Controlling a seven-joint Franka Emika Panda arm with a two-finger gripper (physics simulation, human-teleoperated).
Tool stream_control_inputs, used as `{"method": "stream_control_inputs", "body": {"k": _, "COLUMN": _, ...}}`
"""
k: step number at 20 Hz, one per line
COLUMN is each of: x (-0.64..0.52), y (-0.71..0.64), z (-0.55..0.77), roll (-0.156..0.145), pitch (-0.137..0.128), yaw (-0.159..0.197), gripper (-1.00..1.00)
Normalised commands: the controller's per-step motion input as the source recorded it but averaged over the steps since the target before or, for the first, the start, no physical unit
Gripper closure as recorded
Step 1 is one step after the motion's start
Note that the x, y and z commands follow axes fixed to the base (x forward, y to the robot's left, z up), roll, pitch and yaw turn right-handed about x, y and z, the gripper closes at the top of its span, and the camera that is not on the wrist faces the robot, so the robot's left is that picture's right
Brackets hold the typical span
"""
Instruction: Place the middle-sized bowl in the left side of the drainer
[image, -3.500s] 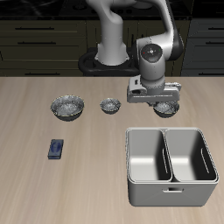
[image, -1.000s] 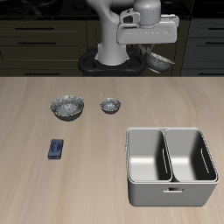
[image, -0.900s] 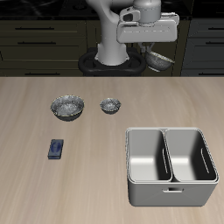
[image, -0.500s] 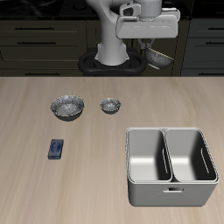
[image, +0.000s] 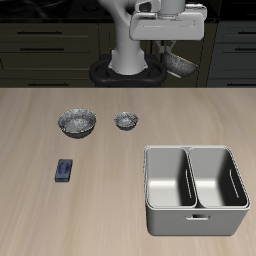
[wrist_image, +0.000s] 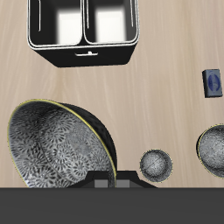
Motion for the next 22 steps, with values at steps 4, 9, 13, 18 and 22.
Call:
{"method": "stream_control_inputs", "body": {"k": 4, "x": 0.34, "y": -0.07, "z": 0.12, "roll": -0.024, "pitch": 0.039, "yaw": -0.012, "gripper": 1.00}}
{"method": "stream_control_inputs", "body": {"k": 9, "x": 0.37, "y": -0.06, "z": 0.14, "roll": -0.023, "pitch": 0.027, "yaw": -0.014, "gripper": 1.00}}
{"method": "stream_control_inputs", "body": {"k": 13, "x": 0.34, "y": 0.01, "z": 0.12, "roll": 0.018, "pitch": 0.013, "yaw": 0.030, "gripper": 1.00}}
{"method": "stream_control_inputs", "body": {"k": 18, "x": 0.45, "y": 0.10, "z": 0.11, "roll": 0.034, "pitch": 0.012, "yaw": 0.014, "gripper": 1.00}}
{"method": "stream_control_inputs", "body": {"k": 22, "x": 0.33, "y": -0.05, "z": 0.18, "roll": -0.015, "pitch": -0.065, "yaw": -0.008, "gripper": 1.00}}
